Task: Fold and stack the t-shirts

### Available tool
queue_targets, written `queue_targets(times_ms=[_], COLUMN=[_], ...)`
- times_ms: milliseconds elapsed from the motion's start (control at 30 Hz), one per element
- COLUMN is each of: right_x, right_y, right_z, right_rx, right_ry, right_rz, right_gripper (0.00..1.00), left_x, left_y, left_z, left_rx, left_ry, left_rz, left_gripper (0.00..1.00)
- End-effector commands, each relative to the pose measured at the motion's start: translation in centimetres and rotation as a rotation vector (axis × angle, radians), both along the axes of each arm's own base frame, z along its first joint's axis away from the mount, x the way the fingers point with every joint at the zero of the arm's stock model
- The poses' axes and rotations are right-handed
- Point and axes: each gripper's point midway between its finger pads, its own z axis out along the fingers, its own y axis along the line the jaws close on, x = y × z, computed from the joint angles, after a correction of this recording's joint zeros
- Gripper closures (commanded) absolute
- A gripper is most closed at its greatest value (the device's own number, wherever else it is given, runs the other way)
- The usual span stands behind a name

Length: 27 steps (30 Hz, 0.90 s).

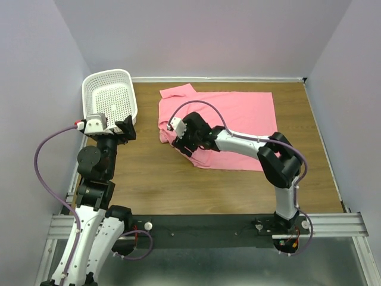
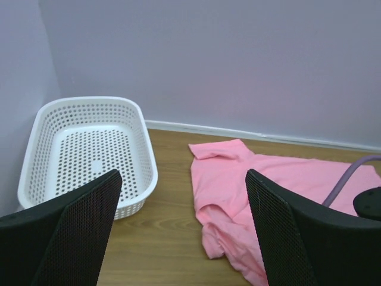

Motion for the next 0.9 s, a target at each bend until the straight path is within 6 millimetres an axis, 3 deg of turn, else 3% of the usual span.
queue_targets(times_ms=[0, 67, 167, 200, 300, 400, 500, 600, 633, 667, 700, 733, 767, 833, 867], right_x=[3.5, 3.8, 3.8, 3.7, 2.8, -0.4, -8.5, -21.0, -23.1, -25.0, -25.6, -25.2, -24.6, -21.6, -19.7], right_y=[-0.2, -0.3, -0.7, -0.8, -0.7, 1.1, 4.7, 9.0, 9.9, 11.0, 12.1, 14.0, 14.5, 13.8, 12.9], right_z=[0.0, -0.6, -0.9, -1.0, 0.6, 3.0, 5.3, 8.0, 8.6, 11.0, 9.9, 10.4, 9.3, 8.7, 7.1], right_rx=[-0.041, -0.054, -0.068, -0.072, -0.039, 0.05, 0.18, 0.301, 0.316, 0.357, 0.337, 0.326, 0.305, 0.292, 0.253], right_ry=[-0.099, -0.103, -0.104, -0.107, -0.097, -0.01, 0.226, 0.559, 0.622, 0.691, 0.73, 0.697, 0.681, 0.576, 0.507], right_rz=[-0.237, -0.254, -0.269, -0.269, -0.237, -0.077, 0.233, 0.604, 0.666, 0.737, 0.732, 0.658, 0.631, 0.574, 0.514], right_gripper=[0.28, 0.32, 0.59, 0.75, 0.99, 1.0, 0.99, 0.99, 0.96, 0.84, 0.4, 0.18, 0.0, 0.0, 0.0], left_x=[-1.3, -1.4, -1.1, -1.1, -1.2, -1.3, -1.5, -1.6, -1.6, -1.6, -1.7, -1.7, -1.7, -1.7, -1.4], left_y=[2.2, 2.0, 1.7, 1.7, 1.7, 1.8, 2.1, 2.2, 2.2, 2.3, 2.5, 2.6, 2.6, 2.5, 2.3], left_z=[-0.3, 0.0, 0.1, -0.4, -0.3, -0.2, 0.1, 0.2, 0.1, 0.1, 0.1, 0.0, -0.1, -0.1, -0.3], left_rx=[0.03, 0.024, 0.026, 0.031, 0.028, 0.024, 0.019, 0.018, 0.018, 0.017, 0.014, 0.011, 0.011, 0.012, 0.015], left_ry=[-0.01, -0.02, -0.015, 0.006, 0.008, -0.001, -0.011, -0.015, -0.014, -0.013, -0.013, -0.011, -0.013, -0.011, -0.003], left_rz=[0.107, 0.092, 0.081, 0.082, 0.081, 0.083, 0.096, 0.101, 0.102, 0.108, 0.116, 0.123, 0.123, 0.12, 0.108], left_gripper=[0.07, 0.07, 0.08, 0.08, 0.08, 0.08, 0.08, 0.08, 0.08, 0.08, 0.08, 0.08, 0.08, 0.08, 0.08])
